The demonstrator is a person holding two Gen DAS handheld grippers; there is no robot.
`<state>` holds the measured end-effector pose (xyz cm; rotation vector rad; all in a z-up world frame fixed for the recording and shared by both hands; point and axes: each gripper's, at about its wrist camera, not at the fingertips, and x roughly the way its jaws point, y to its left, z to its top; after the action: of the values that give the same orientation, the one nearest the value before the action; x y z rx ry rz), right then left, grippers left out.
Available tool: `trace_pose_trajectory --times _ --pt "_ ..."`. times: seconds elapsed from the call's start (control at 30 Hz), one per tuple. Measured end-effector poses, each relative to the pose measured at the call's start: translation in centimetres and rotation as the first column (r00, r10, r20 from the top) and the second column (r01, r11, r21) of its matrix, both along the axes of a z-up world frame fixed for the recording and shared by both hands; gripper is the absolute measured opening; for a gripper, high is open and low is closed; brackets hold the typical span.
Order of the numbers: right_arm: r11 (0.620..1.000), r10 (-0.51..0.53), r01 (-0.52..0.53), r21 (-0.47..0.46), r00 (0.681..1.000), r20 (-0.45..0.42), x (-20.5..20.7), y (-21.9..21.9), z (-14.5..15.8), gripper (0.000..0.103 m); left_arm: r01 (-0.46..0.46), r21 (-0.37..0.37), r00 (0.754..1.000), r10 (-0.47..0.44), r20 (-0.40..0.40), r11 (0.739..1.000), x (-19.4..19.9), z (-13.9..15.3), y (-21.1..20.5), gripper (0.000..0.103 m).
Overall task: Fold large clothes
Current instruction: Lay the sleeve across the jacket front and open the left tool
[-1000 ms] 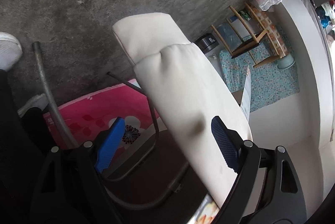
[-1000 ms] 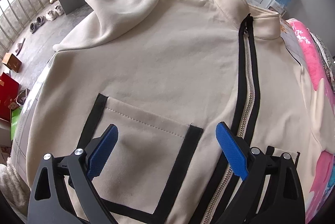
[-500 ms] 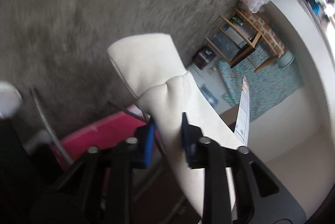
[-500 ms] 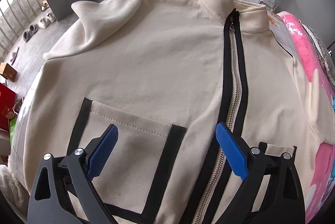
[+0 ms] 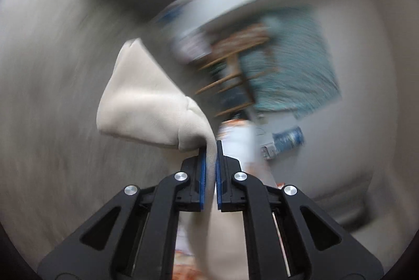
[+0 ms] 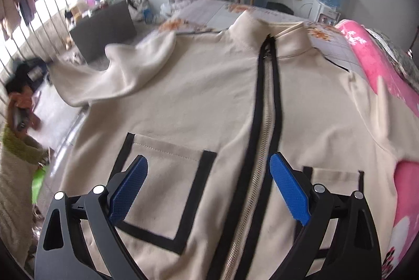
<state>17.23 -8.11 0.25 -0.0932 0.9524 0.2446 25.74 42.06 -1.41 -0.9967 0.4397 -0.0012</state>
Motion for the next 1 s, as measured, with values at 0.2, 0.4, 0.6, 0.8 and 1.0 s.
trace_pose_trajectory --times 0.2,0.4,0.6,0.8,1.0 --pt "0.996 -0.066 0.06 0.065 0.993 0.094 -4.1 -5.2 2.7 0.092 0.272 0.354 0.917 -0.353 0.185 0.895 -1.2 16.4 -16.0 0.006" --pt "0.976 -0.167 0.151 0.155 0.981 0.095 -7.2 -11.1 2.7 0.092 0.547 0.524 0.794 -0.603 -0.076 0.653 -0.5 16.5 -33.1 0.04" --pt "0.941 -0.233 0.234 0.245 0.972 -0.035 -7.7 -15.5 -0.4 0.092 0.744 0.38 0.662 -0.685 -0.305 0.549 -1.2 6.2 -37.7 0.074" --pt "0.929 -0.177 0.206 0.308 0.977 -0.121 -5.8 -16.3 -1.5 0.092 0.675 0.424 0.737 -0.526 -0.424 0.604 -5.1 -0.8 -35.1 0.081" --pt "0.885 -0.064 0.148 0.442 0.978 -0.199 -1.0 -15.3 -0.5 0.089 0.576 0.458 0.802 -0.359 -0.477 0.677 -5.8 -3.6 -31.1 0.081"
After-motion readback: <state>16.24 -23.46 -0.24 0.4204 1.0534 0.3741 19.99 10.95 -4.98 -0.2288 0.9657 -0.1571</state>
